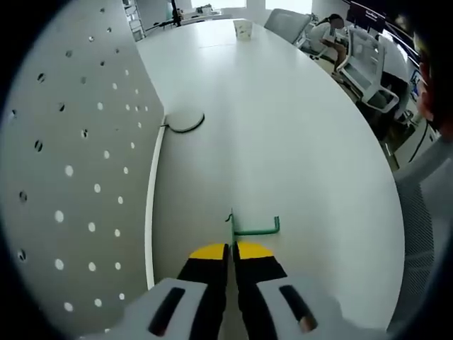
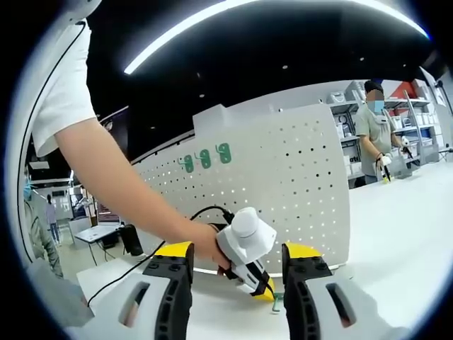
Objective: Insert the hook assembly into the mounting plate slot until the hook locks in place.
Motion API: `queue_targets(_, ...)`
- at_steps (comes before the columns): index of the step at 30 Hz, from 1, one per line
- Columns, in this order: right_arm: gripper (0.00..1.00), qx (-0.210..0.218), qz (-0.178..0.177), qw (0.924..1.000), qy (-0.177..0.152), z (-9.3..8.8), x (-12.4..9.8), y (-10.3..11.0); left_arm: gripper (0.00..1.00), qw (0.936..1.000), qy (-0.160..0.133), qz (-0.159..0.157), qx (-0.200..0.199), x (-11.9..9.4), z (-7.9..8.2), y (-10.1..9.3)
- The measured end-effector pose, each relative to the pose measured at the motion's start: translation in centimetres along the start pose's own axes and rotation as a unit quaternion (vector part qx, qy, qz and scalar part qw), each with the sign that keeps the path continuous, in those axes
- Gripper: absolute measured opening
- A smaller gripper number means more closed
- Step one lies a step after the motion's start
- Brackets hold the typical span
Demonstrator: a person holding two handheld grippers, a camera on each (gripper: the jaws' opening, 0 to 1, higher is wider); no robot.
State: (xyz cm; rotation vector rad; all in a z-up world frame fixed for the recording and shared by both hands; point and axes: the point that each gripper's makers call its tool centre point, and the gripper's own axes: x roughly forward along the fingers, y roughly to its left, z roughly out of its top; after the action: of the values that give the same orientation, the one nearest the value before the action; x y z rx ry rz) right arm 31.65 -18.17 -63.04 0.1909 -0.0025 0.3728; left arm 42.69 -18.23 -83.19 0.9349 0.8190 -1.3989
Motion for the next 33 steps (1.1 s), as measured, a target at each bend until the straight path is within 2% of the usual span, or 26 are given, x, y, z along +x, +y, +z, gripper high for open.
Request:
queue_targets(6,0.48,-0.002,0.003,1.0000,0.005,-0.2,0.1,0.2,0.03,1.0000,-0.006,0.002,0.003,0.0,0.0,0.0)
queue_targets(11,0.48,0.004,-0.001,1.0000,0.007,-0.3,0.1,-0.1,0.03,0.9998,-0.019,-0.001,-0.012,-0.1,0.0,0.1)
queue_targets(16,0.48,0.007,-0.002,0.9999,0.008,-0.4,0.1,-0.2,0.03,0.9996,-0.027,-0.003,-0.001,-0.1,0.3,-0.4)
queue_targets(33,0.47,0.010,-0.007,0.9999,0.005,-0.3,-0.1,-0.4,0.02,0.9936,-0.108,0.025,-0.025,-2.1,2.2,0.1)
